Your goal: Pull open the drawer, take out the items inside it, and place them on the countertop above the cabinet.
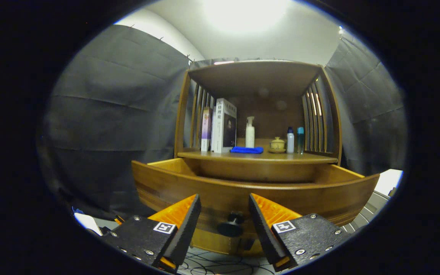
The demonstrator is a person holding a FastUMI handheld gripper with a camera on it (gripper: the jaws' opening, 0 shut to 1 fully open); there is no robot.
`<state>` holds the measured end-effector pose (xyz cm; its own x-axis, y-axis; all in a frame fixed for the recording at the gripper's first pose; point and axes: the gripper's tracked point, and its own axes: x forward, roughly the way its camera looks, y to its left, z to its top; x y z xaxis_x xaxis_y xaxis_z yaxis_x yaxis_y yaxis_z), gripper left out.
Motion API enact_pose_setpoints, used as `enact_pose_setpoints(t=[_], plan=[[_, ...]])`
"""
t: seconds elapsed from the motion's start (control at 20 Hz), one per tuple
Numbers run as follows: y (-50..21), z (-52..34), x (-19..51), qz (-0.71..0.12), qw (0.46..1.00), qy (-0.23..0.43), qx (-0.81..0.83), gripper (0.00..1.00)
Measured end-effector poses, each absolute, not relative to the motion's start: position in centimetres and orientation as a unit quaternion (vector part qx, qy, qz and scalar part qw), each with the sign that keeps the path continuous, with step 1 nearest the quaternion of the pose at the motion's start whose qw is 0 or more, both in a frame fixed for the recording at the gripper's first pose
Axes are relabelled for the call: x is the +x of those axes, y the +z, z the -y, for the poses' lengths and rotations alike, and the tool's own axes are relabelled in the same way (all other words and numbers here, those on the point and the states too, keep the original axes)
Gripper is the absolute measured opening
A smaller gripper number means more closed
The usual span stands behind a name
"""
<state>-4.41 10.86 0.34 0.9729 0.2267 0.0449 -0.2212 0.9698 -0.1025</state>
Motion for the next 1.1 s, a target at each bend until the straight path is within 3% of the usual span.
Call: enact_pose_setpoints(t=[0.4,0.75,1.1], plan=[[5.3,-7.8,-0.2,0.018,0.997,0.069,-0.042,0.83],[4.8,-6.2,4.1,-0.069,0.995,0.065,-0.042,0.83],[1.8,-6.7,7.6,-0.207,0.974,0.093,-0.017,0.83]])
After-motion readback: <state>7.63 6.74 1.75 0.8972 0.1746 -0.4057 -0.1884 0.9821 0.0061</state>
